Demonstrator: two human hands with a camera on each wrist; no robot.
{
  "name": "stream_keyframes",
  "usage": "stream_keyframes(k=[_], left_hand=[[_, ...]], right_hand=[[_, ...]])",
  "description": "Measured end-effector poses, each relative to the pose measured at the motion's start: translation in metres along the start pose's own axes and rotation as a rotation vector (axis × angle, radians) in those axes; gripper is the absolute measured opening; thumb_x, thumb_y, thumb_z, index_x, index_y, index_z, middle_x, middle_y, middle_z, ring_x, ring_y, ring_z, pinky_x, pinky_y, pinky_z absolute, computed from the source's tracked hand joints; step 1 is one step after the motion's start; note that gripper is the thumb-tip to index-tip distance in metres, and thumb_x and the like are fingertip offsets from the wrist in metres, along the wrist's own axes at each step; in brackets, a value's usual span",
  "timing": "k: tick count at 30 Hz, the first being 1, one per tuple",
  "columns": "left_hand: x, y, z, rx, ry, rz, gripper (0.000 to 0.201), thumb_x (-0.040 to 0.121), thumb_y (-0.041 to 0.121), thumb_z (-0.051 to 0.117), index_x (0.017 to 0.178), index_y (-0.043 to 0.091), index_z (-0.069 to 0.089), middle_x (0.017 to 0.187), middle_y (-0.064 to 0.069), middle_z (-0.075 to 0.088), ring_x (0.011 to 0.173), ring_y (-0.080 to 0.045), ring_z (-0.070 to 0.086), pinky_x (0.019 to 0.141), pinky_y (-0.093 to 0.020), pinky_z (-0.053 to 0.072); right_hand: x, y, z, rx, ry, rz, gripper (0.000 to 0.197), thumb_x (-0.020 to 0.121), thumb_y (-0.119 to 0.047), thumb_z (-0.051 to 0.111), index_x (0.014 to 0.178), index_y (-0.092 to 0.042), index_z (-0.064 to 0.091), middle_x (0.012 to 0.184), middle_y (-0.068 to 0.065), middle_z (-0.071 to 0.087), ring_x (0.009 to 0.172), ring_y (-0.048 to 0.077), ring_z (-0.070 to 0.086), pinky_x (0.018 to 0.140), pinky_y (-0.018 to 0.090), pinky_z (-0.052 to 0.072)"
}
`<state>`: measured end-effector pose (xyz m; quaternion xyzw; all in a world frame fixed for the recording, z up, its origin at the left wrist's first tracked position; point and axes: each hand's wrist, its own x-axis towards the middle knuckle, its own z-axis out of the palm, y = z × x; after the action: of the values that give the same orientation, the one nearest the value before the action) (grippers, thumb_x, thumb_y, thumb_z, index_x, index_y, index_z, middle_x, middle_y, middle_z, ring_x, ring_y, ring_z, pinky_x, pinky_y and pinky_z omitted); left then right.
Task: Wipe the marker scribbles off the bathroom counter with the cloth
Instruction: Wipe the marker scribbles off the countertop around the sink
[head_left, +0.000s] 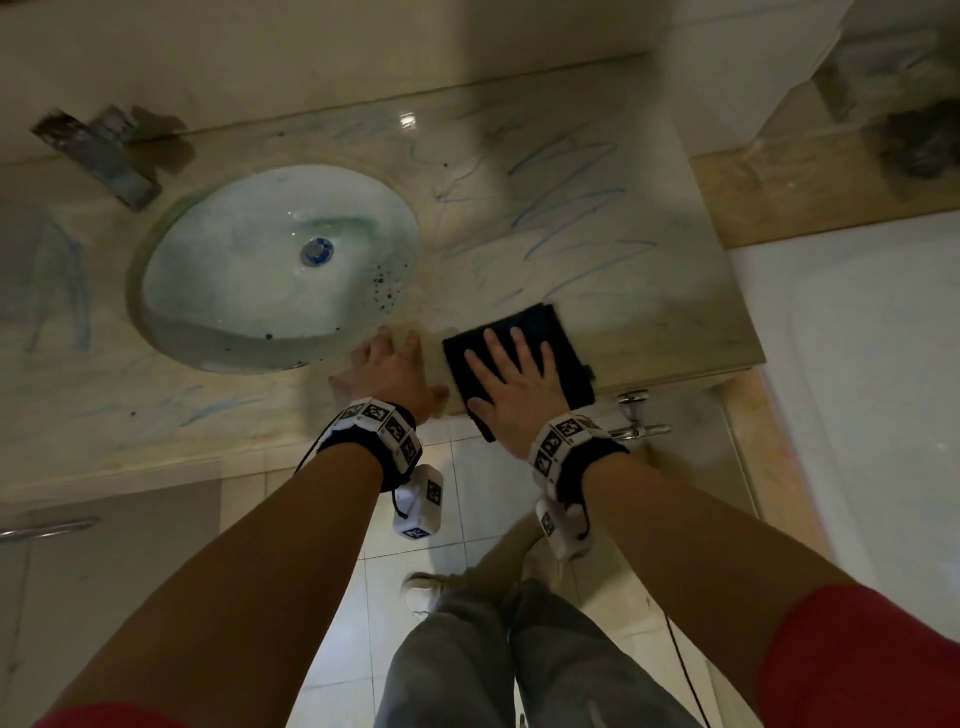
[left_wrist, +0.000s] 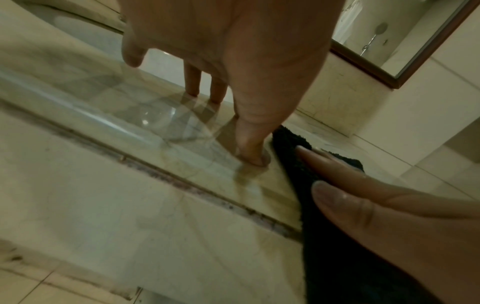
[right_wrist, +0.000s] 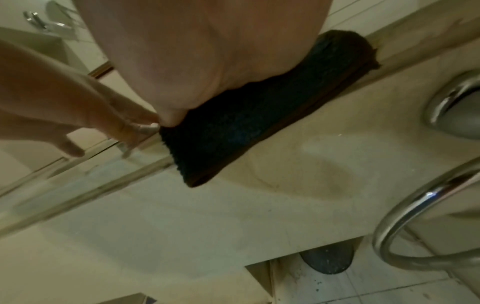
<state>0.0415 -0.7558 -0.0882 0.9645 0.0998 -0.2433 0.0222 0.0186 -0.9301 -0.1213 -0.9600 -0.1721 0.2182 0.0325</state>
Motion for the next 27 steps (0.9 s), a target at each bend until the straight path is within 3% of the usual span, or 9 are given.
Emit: stream_keyframes(k=[4, 14, 20, 22, 24, 27], left_hand=[[0.0, 0.001, -0.001, -0.032, -0.032, -0.003, 0.086, 0.078, 0.06, 0.064, 0.146, 0.041, 0.015, 0.161, 0.003, 0.006, 0.145, -0.035, 0.011, 0.102, -0.073, 0.023], [0.001, 0.006, -0.006, -0.067, -0.051, -0.036, 0.088, 0.075, 0.059, 0.069, 0.147, 0.04, 0.022, 0.16, 0.0, 0.011, 0.144, -0.036, 0.015, 0.107, -0.069, 0.024], [0.006, 0.016, -0.017, -0.104, -0.005, -0.102, 0.052, 0.08, 0.055, 0.062, 0.125, 0.034, 0.045, 0.14, -0.007, 0.039, 0.129, -0.038, 0.034, 0.103, -0.07, 0.024], [0.007, 0.019, -0.014, -0.114, 0.047, -0.127, 0.056, 0.079, 0.05, 0.066, 0.127, 0.033, 0.041, 0.136, -0.01, 0.039, 0.127, -0.04, 0.035, 0.101, -0.072, 0.022], [0.007, 0.016, -0.011, -0.111, 0.064, -0.129, 0.065, 0.077, 0.052, 0.067, 0.132, 0.033, 0.036, 0.143, -0.011, 0.032, 0.132, -0.04, 0.029, 0.102, -0.073, 0.022], [0.011, 0.005, -0.008, -0.118, 0.024, -0.091, 0.076, 0.079, 0.057, 0.063, 0.141, 0.032, 0.027, 0.152, -0.011, 0.025, 0.137, -0.04, 0.024, 0.105, -0.065, 0.024]], right_hand=[[-0.006, 0.035, -0.002, 0.052, 0.03, 0.056, 0.061, 0.099, -0.059, 0.016, 0.153, -0.039, -0.004, 0.161, -0.009, -0.019, 0.147, 0.021, -0.021, 0.118, 0.051, -0.011], [-0.046, 0.143, 0.0, 0.205, 0.066, 0.453, 0.062, 0.098, -0.06, 0.016, 0.152, -0.04, -0.008, 0.16, -0.009, -0.019, 0.148, 0.021, -0.018, 0.119, 0.049, -0.008], [-0.053, 0.173, -0.002, 0.245, 0.086, 0.577, 0.063, 0.098, -0.06, 0.017, 0.153, -0.038, -0.005, 0.162, -0.007, -0.014, 0.148, 0.022, -0.015, 0.119, 0.05, -0.006], [-0.05, 0.178, -0.003, 0.257, 0.084, 0.601, 0.063, 0.098, -0.06, 0.017, 0.153, -0.038, -0.004, 0.162, -0.006, -0.014, 0.148, 0.023, -0.015, 0.119, 0.05, -0.007], [-0.046, 0.181, -0.007, 0.269, 0.076, 0.639, 0.064, 0.098, -0.06, 0.018, 0.153, -0.037, -0.004, 0.162, -0.005, -0.014, 0.148, 0.024, -0.015, 0.118, 0.05, -0.007], [-0.034, 0.185, -0.013, 0.264, 0.061, 0.684, 0.064, 0.098, -0.059, 0.017, 0.153, -0.035, -0.006, 0.162, -0.002, -0.015, 0.148, 0.027, -0.015, 0.118, 0.052, -0.007]])
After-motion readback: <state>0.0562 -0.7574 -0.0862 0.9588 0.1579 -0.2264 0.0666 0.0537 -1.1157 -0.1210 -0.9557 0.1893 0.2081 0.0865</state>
